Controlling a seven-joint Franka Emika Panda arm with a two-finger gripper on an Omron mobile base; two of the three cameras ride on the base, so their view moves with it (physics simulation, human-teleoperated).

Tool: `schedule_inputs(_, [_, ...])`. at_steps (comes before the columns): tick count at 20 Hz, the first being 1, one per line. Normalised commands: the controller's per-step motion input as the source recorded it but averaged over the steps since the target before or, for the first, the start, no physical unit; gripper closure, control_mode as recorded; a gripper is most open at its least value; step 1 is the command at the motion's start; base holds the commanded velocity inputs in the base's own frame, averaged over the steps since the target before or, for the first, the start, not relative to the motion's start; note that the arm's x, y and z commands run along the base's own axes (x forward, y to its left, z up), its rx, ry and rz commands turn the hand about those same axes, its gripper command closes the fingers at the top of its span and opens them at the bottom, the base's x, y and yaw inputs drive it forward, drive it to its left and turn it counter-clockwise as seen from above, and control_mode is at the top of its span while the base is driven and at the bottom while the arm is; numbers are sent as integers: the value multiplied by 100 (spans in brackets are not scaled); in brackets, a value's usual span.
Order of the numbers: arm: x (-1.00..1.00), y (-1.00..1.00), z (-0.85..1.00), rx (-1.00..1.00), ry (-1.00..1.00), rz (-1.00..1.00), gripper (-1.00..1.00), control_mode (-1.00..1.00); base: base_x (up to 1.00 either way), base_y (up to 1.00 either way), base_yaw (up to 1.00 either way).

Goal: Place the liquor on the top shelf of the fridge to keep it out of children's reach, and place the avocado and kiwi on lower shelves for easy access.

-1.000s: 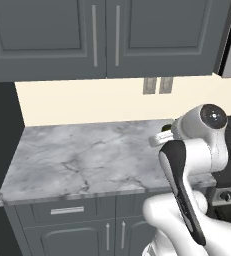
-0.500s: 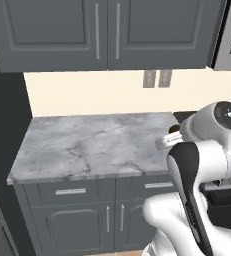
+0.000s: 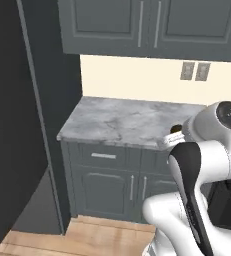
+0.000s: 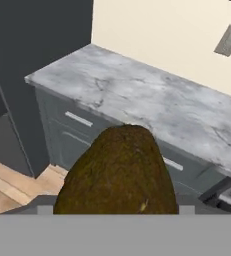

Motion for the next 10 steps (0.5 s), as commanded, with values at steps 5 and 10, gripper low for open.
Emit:
schedule_inputs(5, [0, 0, 0, 0, 0, 0, 100, 100, -40, 25, 53])
schedule_inputs(10, [0, 0, 0, 0, 0, 0, 100, 100, -38, 54, 49])
